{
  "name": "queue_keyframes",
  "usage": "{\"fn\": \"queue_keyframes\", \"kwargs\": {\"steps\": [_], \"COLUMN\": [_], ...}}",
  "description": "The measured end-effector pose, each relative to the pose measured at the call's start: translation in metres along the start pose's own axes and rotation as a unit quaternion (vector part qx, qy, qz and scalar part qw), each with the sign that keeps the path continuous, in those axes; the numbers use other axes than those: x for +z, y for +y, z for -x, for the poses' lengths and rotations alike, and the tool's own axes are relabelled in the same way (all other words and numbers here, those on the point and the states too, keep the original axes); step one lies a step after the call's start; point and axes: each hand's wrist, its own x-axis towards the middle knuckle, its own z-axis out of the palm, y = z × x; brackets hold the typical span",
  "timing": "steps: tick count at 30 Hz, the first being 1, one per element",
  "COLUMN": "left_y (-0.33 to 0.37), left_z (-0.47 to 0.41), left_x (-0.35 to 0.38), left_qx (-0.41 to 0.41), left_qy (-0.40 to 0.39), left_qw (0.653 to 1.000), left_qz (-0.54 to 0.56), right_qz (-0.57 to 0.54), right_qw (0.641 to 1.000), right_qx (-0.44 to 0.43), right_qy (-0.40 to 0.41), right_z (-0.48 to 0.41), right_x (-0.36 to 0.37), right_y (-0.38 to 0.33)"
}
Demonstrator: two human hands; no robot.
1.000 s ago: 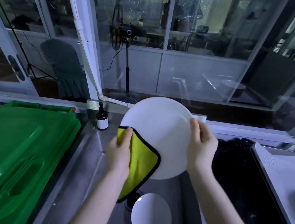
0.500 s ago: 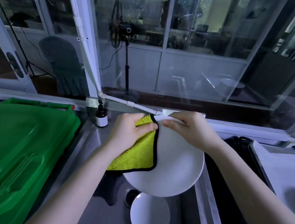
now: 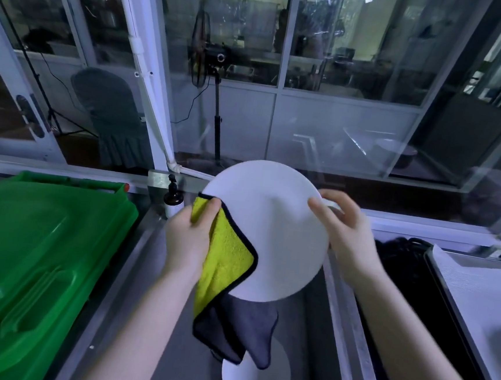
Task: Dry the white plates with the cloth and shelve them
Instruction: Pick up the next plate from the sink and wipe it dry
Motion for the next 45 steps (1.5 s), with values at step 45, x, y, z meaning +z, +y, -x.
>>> {"fn": "queue_keyframes", "kwargs": {"steps": [45], "left_y": [-0.023], "left_z": [0.005], "left_x": [-0.008], "left_qx": [-0.026], "left_qy": [0.027], "left_qw": [0.999], "left_qz": [0.021], "right_qz": [-0.018], "right_qw": [1.0], "right_qx": [-0.002], "right_qy": [0.02], "right_z": [0.014], "right_x": [0.011], "right_y": [0.016]}}
